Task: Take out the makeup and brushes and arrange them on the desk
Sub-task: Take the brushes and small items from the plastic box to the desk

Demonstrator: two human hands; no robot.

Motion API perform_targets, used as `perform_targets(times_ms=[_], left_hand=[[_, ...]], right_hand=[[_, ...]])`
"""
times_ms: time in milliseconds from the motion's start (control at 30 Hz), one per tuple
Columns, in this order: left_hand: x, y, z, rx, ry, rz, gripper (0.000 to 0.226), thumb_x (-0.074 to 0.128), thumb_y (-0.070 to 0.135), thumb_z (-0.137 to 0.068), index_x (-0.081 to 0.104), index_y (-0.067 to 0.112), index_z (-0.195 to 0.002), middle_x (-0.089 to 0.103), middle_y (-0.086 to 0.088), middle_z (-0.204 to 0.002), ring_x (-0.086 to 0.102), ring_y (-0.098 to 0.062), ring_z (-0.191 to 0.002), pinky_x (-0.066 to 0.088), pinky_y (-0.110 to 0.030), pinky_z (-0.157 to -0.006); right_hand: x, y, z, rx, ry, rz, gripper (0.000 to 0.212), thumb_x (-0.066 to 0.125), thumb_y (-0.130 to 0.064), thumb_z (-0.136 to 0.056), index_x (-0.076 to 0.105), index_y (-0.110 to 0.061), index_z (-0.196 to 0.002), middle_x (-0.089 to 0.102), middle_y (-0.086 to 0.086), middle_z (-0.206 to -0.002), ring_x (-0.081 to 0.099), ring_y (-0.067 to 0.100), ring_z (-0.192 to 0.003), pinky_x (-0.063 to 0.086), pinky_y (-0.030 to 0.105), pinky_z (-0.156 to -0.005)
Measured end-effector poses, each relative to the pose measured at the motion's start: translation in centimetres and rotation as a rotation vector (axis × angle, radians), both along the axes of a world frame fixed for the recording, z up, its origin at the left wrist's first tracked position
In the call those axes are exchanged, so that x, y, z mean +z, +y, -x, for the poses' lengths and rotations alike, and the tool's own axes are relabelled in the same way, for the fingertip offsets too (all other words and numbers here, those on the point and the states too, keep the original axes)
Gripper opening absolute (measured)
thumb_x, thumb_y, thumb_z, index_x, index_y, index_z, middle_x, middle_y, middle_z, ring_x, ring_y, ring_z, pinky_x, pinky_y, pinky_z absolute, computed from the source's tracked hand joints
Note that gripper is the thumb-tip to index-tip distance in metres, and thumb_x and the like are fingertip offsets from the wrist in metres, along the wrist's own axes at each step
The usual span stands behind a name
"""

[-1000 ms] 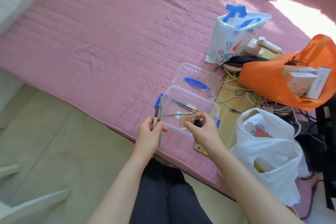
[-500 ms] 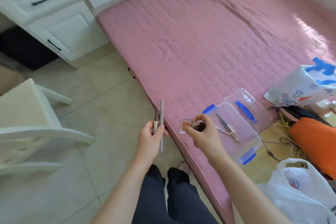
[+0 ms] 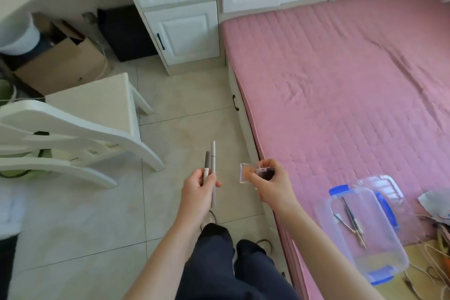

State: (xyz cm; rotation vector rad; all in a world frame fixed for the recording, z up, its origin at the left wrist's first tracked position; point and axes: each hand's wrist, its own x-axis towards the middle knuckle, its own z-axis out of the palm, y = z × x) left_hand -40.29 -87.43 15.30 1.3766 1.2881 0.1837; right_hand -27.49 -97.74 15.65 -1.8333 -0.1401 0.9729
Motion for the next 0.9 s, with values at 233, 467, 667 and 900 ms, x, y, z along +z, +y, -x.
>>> perform_targets(times_ms=[233,467,667,900], left_hand=[[1.0,8.4,3.7,0.034,-0.005,-0.035,0.017,0.051,0.024,-0.096,0.063,0.017,-0.086,0.068,-0.008,-0.084,0.058,-0.018,-0.074,0.050,-0.034,-0.069],[1.2,15.0,3.7,0.090,-0.020,-0.007,0.018,0.051,0.022,-0.095,0.063,0.015,-0.085,0.068,-0.012,-0.084,0.057,-0.021,-0.072,0.051,-0.039,-0.074],[1.0,20.5,0.0,0.125,-0.059,0.003,0.016,0.048,0.018,-0.096,0.062,0.012,-0.091,0.063,-0.009,-0.076,0.051,-0.016,-0.065,0.044,-0.028,-0.060],[1.3,28.2,-8.3,0.155,-0.046,-0.045,0.015,0.049,0.017,-0.096,0.063,0.012,-0.091,0.063,0.000,-0.071,0.051,-0.012,-0.063,0.039,-0.012,-0.048]], right_hand=[[1.2,9.2,2.9,0.052,0.088,0.000,0.020,0.070,-0.016,-0.082,0.054,-0.014,-0.094,0.051,0.002,-0.070,0.043,0.014,-0.056,0.040,0.023,-0.047],[1.7,16.2,2.9,0.116,0.110,0.002,0.020,0.068,-0.013,-0.084,0.055,-0.011,-0.098,0.054,0.004,-0.073,0.043,0.011,-0.052,0.040,0.019,-0.044],[1.4,22.0,-0.4,0.151,0.104,0.010,0.021,0.069,-0.014,-0.083,0.055,-0.013,-0.098,0.056,0.004,-0.076,0.046,0.011,-0.055,0.043,0.019,-0.047],[1.7,30.1,-8.1,0.182,0.123,0.001,0.020,0.069,-0.010,-0.082,0.055,-0.012,-0.096,0.051,0.003,-0.069,0.042,0.012,-0.051,0.037,0.020,-0.044]])
